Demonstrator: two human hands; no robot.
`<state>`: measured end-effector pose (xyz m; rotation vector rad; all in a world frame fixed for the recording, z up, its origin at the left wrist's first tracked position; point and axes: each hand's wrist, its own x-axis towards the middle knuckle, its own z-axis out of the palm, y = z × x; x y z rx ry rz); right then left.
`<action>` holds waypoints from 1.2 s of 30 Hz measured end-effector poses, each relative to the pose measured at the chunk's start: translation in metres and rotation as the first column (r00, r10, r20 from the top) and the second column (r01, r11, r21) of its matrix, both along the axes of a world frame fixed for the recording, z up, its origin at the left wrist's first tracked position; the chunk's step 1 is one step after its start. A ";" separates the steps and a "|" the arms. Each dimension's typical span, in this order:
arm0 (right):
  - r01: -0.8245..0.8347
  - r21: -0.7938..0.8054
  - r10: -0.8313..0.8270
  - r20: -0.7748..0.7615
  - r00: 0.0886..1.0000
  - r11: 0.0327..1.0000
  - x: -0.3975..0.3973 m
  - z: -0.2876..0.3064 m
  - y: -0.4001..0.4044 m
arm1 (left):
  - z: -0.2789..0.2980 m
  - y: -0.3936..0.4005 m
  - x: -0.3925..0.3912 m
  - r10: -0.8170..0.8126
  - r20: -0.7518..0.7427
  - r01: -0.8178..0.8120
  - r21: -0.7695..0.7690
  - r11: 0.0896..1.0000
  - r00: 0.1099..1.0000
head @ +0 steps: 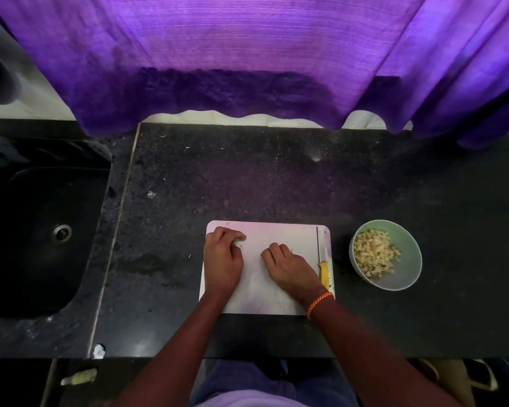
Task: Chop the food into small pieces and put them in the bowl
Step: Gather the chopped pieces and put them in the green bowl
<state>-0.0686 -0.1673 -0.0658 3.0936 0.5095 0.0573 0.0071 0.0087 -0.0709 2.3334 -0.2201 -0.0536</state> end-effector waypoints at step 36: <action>0.906 0.378 -0.917 -0.262 0.301 0.190 -0.035 0.076 -0.110 | 0.003 -0.006 0.000 0.039 0.001 -0.039 -0.009 0.999 0.999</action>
